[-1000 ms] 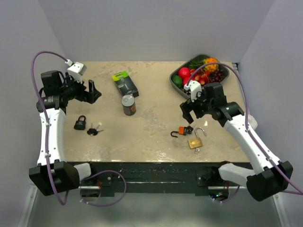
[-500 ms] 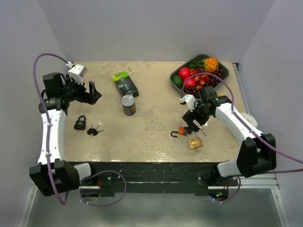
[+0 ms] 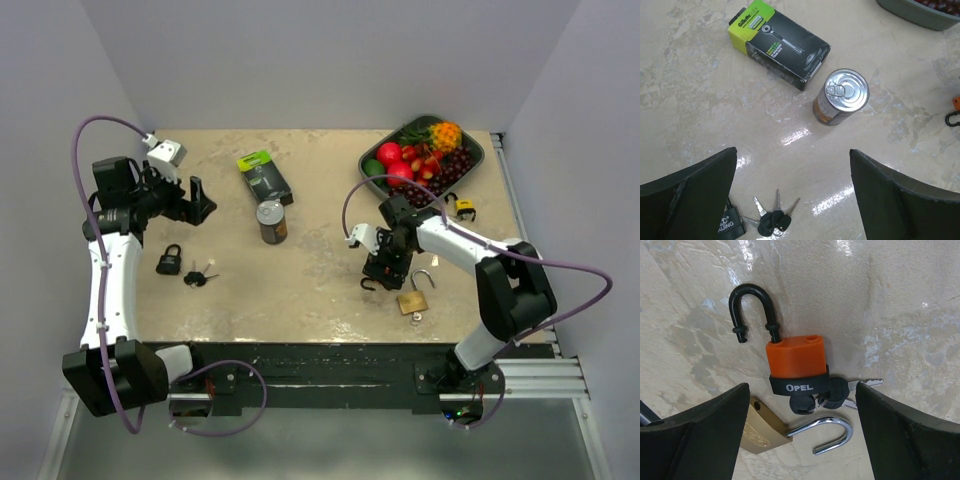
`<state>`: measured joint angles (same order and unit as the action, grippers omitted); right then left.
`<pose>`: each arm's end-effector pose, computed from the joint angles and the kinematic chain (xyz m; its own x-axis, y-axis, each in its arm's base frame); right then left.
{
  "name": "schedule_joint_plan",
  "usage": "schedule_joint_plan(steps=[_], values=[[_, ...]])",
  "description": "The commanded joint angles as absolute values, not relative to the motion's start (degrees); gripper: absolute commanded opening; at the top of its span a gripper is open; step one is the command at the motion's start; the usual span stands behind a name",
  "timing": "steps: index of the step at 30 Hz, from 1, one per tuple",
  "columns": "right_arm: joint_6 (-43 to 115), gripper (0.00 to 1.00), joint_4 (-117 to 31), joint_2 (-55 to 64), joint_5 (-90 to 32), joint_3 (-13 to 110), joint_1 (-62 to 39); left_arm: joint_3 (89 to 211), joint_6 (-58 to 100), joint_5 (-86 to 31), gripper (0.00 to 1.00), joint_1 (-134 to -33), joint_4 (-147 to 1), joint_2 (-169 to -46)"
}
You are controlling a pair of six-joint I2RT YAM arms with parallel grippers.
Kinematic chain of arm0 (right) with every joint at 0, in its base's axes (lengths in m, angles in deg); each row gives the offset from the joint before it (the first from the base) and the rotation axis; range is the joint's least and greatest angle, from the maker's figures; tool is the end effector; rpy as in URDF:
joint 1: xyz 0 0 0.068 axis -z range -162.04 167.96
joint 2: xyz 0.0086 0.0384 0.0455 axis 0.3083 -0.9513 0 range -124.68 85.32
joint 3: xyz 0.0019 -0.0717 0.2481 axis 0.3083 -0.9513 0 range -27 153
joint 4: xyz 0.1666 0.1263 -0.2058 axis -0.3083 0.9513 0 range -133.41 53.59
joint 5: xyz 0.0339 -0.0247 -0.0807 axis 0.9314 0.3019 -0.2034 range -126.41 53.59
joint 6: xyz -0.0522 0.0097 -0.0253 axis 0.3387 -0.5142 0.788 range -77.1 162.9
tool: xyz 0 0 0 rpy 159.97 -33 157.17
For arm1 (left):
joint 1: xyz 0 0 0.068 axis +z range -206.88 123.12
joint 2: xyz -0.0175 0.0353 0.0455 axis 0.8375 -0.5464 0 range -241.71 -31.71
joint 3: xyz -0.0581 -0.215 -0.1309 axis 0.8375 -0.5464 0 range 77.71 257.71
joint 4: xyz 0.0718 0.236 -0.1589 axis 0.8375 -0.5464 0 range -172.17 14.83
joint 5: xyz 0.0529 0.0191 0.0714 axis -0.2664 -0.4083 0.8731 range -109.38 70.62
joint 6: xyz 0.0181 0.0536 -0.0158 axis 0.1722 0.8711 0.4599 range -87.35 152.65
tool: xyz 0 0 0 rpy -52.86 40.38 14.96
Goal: Lock with the key
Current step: Pick up the lock from the center of the board.
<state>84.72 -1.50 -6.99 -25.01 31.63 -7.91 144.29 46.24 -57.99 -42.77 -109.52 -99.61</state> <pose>0.2880 0.1489 0.1454 -0.3349 -0.8887 -0.3130 -0.9328 0.3596 -0.0232 0.2912 0.0459 0.3352 -0.4787 0.0689 -0.8753 0.4257 0.8901 -0.1627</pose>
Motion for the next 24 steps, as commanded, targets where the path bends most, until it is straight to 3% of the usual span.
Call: schedule_joint_plan(steps=[1,12,15,19,20,21,24], values=[[90.98,0.89,-2.81,-7.75,-25.61,32.85,-7.79,143.36,48.21,-60.07,0.98,-42.82,-108.4,-97.72],[90.89,0.8,-5.44,-11.71,-23.67,32.07,-7.79,143.27,47.86,-60.25,0.97,-42.82,-107.87,-97.89],[90.8,0.71,-6.32,-10.92,-23.14,30.83,-7.79,143.19,47.95,-60.68,0.96,-42.91,-107.87,-97.89],[90.19,0.33,-6.85,-8.64,-20.86,30.48,-7.79,143.19,48.21,-61.74,0.94,-42.91,-107.87,-97.89],[89.93,0.13,-6.59,-8.02,-20.16,30.65,-7.88,143.19,48.47,-62.0,0.93,-42.82,-108.04,-97.81],[89.75,0.04,-5.98,-6.71,-18.58,31.0,-7.88,143.19,48.65,-62.26,0.92,-42.82,-108.13,-97.63],[88.43,0.0,-3.35,-4.95,-15.85,33.72,-7.88,142.92,49.96,-64.11,0.9,-42.99,-108.13,-96.84]])
